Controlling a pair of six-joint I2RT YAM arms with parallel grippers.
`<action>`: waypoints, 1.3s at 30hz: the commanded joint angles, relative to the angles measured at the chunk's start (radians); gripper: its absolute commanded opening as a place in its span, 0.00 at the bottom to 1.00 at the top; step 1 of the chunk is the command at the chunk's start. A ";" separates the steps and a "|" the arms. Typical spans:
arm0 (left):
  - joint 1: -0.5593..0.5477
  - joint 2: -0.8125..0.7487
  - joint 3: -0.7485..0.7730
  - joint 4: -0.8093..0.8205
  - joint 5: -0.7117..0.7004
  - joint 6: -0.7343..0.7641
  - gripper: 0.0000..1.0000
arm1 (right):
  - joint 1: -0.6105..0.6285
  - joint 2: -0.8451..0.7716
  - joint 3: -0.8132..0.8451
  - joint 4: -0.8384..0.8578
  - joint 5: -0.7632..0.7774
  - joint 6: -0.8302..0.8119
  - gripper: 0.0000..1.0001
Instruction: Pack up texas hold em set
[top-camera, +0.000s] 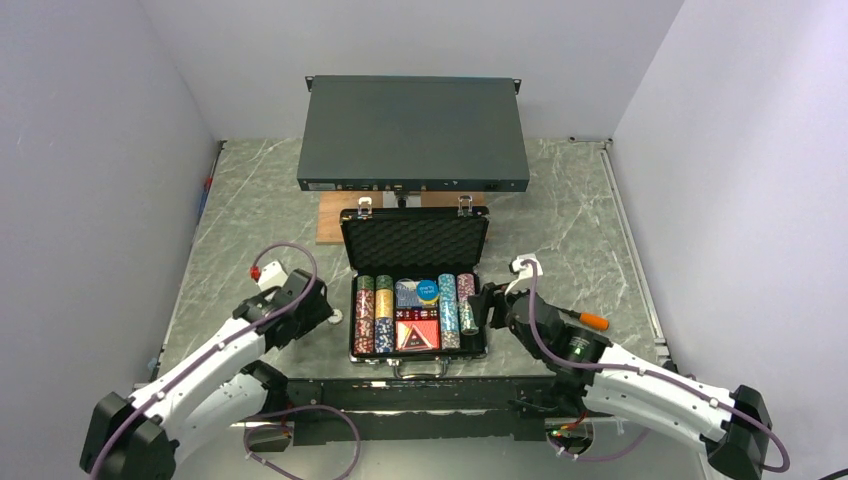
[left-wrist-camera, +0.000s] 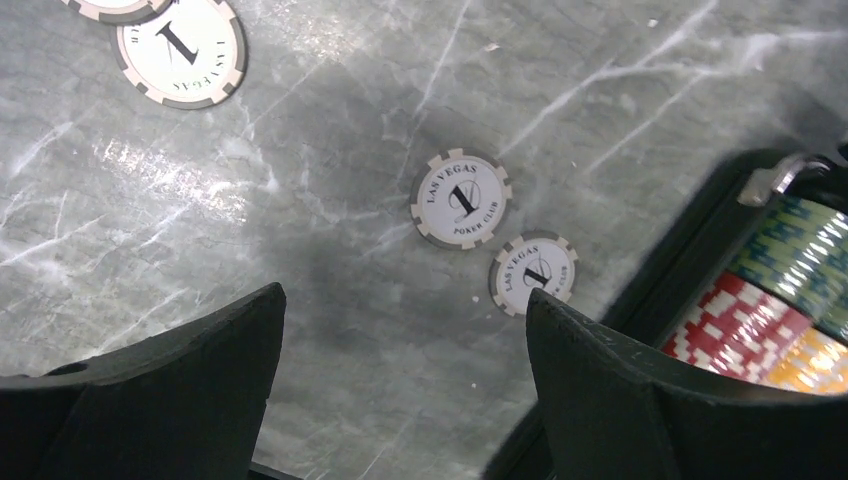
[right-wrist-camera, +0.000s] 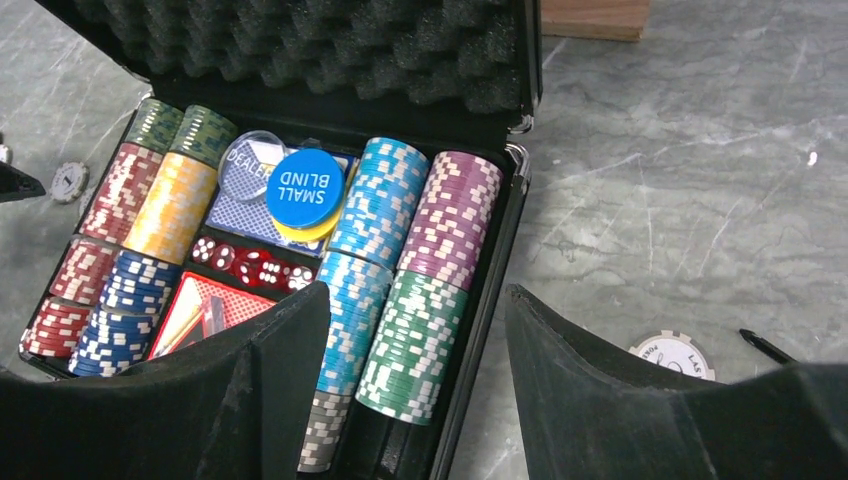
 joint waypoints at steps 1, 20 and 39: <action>0.072 0.083 0.071 0.036 0.056 0.043 0.92 | -0.003 -0.038 -0.019 0.037 0.059 -0.002 0.67; 0.656 0.266 0.142 0.112 0.253 0.276 0.96 | -0.002 -0.126 -0.064 0.063 0.040 -0.017 0.67; 0.898 0.376 0.141 0.205 0.279 0.345 0.85 | -0.003 -0.137 -0.067 0.062 0.049 -0.017 0.67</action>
